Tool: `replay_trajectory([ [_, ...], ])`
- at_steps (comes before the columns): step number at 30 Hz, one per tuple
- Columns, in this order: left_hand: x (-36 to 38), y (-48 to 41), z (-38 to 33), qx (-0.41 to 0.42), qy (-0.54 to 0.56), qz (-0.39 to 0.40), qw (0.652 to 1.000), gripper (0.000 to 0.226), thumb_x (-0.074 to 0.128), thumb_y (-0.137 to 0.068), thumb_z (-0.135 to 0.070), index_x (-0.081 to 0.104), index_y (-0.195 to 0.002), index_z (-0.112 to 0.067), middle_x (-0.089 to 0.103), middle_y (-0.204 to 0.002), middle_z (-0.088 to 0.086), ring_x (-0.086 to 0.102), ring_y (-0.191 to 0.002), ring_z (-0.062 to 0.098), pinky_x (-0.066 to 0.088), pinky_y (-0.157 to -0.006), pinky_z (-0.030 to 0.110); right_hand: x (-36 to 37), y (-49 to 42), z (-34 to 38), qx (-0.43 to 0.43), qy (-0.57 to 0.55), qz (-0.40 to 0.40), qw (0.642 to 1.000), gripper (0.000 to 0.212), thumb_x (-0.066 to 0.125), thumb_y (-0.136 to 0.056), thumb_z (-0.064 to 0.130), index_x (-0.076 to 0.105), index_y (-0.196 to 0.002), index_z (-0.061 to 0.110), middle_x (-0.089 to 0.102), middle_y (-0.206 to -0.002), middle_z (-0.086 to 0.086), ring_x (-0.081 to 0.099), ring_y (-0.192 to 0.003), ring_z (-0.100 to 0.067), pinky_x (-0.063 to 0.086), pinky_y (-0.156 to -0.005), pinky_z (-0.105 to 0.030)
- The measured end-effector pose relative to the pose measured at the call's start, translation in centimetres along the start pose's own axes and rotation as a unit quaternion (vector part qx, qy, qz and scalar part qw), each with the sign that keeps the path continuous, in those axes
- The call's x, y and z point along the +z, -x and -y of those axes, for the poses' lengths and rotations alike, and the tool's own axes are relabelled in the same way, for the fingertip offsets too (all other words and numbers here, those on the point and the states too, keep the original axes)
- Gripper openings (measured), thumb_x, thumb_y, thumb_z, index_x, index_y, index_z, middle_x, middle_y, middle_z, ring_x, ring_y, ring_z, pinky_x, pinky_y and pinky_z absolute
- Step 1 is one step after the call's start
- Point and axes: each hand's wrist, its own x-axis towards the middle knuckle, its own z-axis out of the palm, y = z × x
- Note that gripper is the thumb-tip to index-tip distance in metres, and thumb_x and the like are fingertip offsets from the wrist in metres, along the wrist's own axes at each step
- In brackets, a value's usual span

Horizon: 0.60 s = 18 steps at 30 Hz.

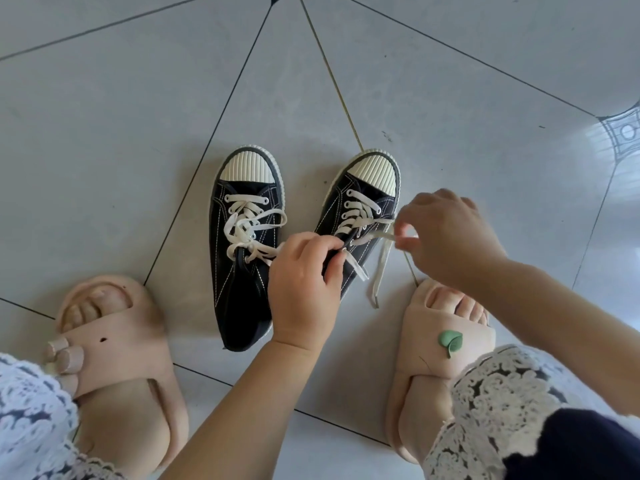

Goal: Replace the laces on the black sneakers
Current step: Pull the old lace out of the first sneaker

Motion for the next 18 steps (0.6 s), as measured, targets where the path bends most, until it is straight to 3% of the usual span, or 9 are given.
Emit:
replay_trajectory([
  [4, -0.8, 0.5, 0.0, -0.077, 0.045, 0.007, 0.996, 0.027, 0.07, -0.073, -0.004, 0.059, -0.098, -0.006, 0.057, -0.083, -0.002, 0.053, -0.07, 0.018, 0.04, -0.067, 0.024, 0.7, 0.1, 2.0, -0.018, -0.126, 0.009, 0.992, 0.027, 0.069, -0.078, 0.037, 0.065, -0.103, 0.026, 0.055, -0.095, 0.01, 0.043, -0.095, -0.013, 0.031, -0.083, -0.028],
  [9, -1.7, 0.3, 0.7, -0.117, 0.025, 0.025, 0.993, 0.025, 0.071, -0.073, -0.003, 0.061, -0.097, -0.006, 0.058, -0.083, -0.002, 0.051, -0.07, 0.016, 0.037, -0.067, 0.018, 1.8, 0.6, 3.7, -0.021, -0.057, -0.077, 0.995, 0.03, 0.069, -0.078, 0.037, 0.058, -0.1, 0.02, 0.059, -0.094, 0.003, 0.051, -0.097, -0.021, 0.031, -0.09, -0.032],
  [14, -1.1, 0.1, 0.6, -0.104, 0.011, 0.053, 0.993, 0.008, 0.069, -0.075, -0.003, 0.064, -0.081, -0.004, 0.062, -0.074, 0.005, 0.054, -0.065, 0.022, 0.036, -0.063, 0.024, 2.5, 0.8, 3.9, -0.03, -0.021, -0.112, 0.993, 0.009, 0.068, -0.078, 0.021, 0.068, -0.083, 0.013, 0.062, -0.083, -0.005, 0.056, -0.086, -0.03, 0.037, -0.084, -0.038],
  [18, -0.9, 0.0, 0.6, -0.109, 0.014, 0.024, 0.994, 0.008, 0.066, -0.073, 0.002, 0.061, -0.076, -0.004, 0.06, -0.068, 0.005, 0.052, -0.061, 0.023, 0.037, -0.06, 0.025, 2.2, 0.8, 3.6, -0.036, -0.056, -0.108, 0.992, 0.004, 0.067, -0.075, 0.016, 0.069, -0.073, 0.015, 0.06, -0.074, -0.001, 0.053, -0.078, -0.025, 0.035, -0.078, -0.034],
])
